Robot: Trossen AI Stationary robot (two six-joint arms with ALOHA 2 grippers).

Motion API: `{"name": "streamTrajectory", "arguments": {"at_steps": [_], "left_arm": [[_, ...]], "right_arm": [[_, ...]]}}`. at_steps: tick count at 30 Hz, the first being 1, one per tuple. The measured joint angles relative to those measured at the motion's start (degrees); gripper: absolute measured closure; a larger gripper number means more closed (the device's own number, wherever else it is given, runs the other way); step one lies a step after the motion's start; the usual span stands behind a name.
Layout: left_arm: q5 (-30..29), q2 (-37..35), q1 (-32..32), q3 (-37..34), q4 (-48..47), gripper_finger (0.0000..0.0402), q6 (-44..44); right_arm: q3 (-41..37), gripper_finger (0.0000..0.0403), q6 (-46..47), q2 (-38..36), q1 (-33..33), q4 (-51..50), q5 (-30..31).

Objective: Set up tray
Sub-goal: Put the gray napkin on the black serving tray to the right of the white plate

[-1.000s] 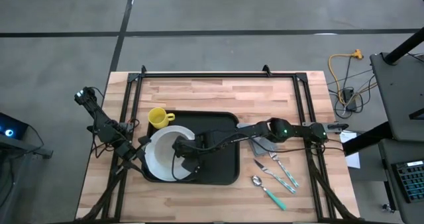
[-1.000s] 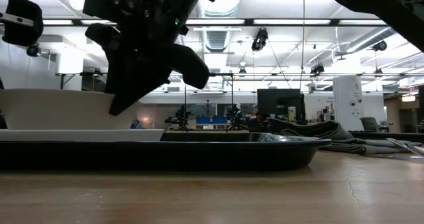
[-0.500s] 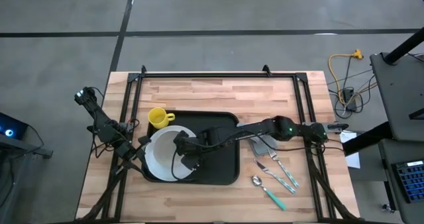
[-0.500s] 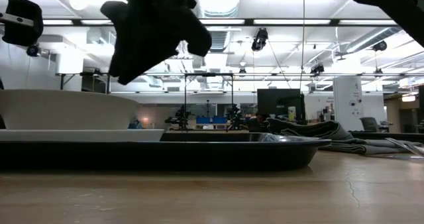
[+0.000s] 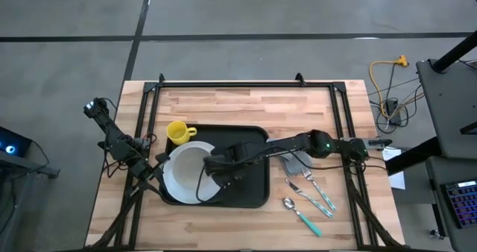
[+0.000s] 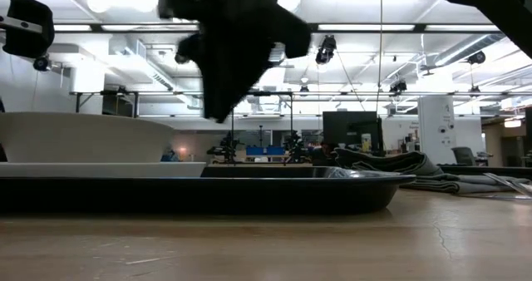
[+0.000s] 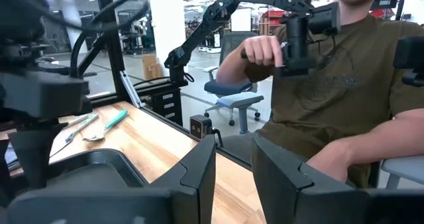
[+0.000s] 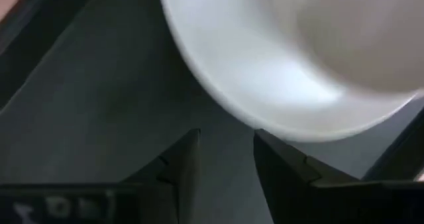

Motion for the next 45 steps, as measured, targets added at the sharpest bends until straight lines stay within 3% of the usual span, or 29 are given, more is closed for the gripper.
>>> {"name": "streamTrajectory", "arguments": {"at_steps": [10, 17, 20, 25, 30, 37, 45], "left_arm": [[0.0, 0.0, 0.0, 0.0, 0.0, 0.0322, 0.0], [0.0, 0.0, 0.0, 0.0, 0.0, 0.0322, 0.0], [0.0, 0.0, 0.0, 0.0, 0.0, 0.0322, 0.0], [0.0, 0.0, 0.0, 0.0, 0.0, 0.0322, 0.0], [0.0, 0.0, 0.0, 0.0, 0.0, 0.0322, 0.0], [0.0, 0.0, 0.0, 0.0, 0.0, 0.0322, 0.0], [0.0, 0.0, 0.0, 0.0, 0.0, 0.0322, 0.0]], "right_arm": [[0.0, 0.0287, 10.8, 0.0, -0.2, -19.9, 1.8], [-0.2, 0.029, 15.1, -1.0, -0.3, -19.9, 0.9], [-0.3, 0.0286, 14.1, -2.2, -0.3, -19.9, -2.6], [-0.4, 0.0277, 12.2, -4.3, -0.4, -19.9, -13.7], [-2.6, 0.0271, 15.5, -6.6, -0.3, -19.9, -13.8], [-17.2, 0.0274, 16.8, -13.6, -0.1, -18.4, -13.8], [-43.2, 0.0282, 20.8, -29.4, -0.1, -0.5, -13.7]]}}
